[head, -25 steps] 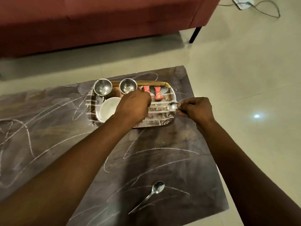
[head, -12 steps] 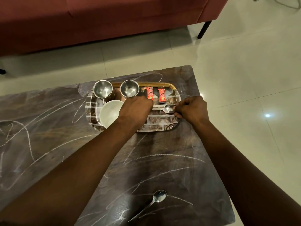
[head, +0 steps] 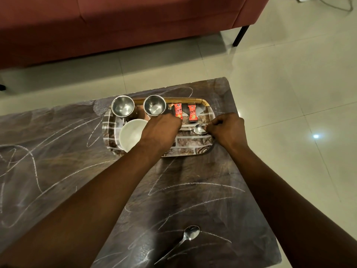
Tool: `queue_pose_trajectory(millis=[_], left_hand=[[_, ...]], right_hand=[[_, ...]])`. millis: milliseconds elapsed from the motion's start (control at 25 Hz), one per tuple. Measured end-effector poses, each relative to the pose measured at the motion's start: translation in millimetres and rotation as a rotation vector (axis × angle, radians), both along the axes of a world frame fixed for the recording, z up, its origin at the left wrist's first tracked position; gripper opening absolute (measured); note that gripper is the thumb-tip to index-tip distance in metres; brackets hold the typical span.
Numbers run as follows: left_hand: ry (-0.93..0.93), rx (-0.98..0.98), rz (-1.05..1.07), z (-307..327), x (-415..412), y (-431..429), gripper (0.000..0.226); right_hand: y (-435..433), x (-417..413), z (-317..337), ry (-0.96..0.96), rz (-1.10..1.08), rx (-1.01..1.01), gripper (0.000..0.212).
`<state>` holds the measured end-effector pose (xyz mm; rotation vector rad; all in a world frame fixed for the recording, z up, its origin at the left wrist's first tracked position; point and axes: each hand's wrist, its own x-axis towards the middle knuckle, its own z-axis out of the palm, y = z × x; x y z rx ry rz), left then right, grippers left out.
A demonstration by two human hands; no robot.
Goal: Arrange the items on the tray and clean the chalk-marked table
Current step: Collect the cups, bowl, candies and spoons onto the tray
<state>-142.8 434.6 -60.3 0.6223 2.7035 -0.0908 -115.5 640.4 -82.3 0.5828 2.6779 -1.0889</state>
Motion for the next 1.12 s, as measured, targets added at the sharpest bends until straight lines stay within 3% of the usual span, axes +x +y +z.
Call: queue_pose_trajectory(millis=[240, 320, 440, 560, 680, 880, 1120], left_hand=[[0.014, 0.318, 0.088, 17.4, 54.7, -24.3, 0.012], [-0.072, 0.425, 0.144, 15.2, 108.7, -47.3, 0.019], [-0.316, 0.388, 0.183, 0.2, 195.3, -81.4, 0.028], [-0.438, 0.322, 0.161, -12.9, 253.4, -87.8, 0.038], [-0.457, 0.357, 0.142, -17.1, 286.2, -82.7, 0.039], [-0.425, 0.338, 0.197, -30.2, 308.4, -78.5, 0.022], [-0.397, 0.36, 0.191, -37.4, 307.3, -81.9, 0.018]], right_hand=[[3.9, 31.6, 18.6, 0.09, -0.005, 0.001, 0.01], [2.0, 69.8, 25.3, -0.032, 0.116, 0.023, 0.016], [-12.2, 138.1, 22.5, -0.273, 0.203, -0.031, 0.024], [-33.3, 193.5, 16.7, -0.406, 0.217, -0.077, 0.027], [-50.4, 224.0, 10.6, -0.434, 0.221, -0.058, 0.025], [-57.8, 248.1, -2.2, -0.434, 0.259, 0.031, 0.01], [-55.7, 253.1, -3.8, -0.413, 0.182, -0.118, 0.005]])
